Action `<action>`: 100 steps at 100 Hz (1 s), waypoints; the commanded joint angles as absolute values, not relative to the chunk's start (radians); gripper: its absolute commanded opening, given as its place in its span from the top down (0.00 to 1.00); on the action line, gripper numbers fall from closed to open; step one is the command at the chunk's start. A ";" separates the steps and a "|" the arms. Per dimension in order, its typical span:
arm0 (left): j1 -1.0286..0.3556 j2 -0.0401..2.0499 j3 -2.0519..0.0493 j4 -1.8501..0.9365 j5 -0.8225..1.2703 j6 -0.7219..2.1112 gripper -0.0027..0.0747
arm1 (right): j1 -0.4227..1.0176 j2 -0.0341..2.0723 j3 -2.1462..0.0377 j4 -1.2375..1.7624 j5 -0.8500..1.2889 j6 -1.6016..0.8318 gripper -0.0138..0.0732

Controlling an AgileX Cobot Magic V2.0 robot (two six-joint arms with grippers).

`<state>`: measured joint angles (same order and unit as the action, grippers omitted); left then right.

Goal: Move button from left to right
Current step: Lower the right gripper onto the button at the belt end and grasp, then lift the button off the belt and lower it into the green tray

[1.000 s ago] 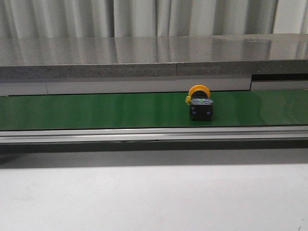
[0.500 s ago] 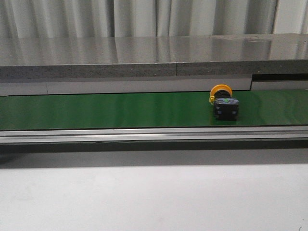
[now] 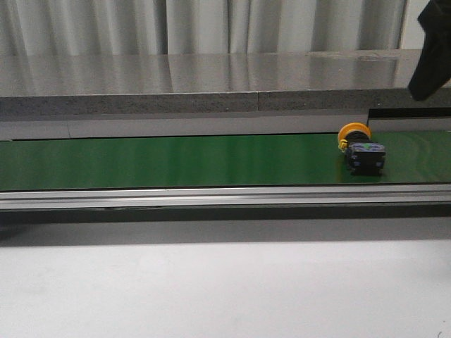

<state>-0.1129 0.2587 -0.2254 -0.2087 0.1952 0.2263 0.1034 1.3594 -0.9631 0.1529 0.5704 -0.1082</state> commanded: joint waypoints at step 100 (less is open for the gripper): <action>-0.120 0.272 -0.255 -0.220 0.112 0.227 0.99 | 0.138 1.609 -1.081 0.123 0.503 -0.131 0.61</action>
<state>-0.1129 0.2587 -0.2254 -0.2087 0.1952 0.2263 0.1378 1.6562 -1.0319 0.1146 0.4945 -0.1232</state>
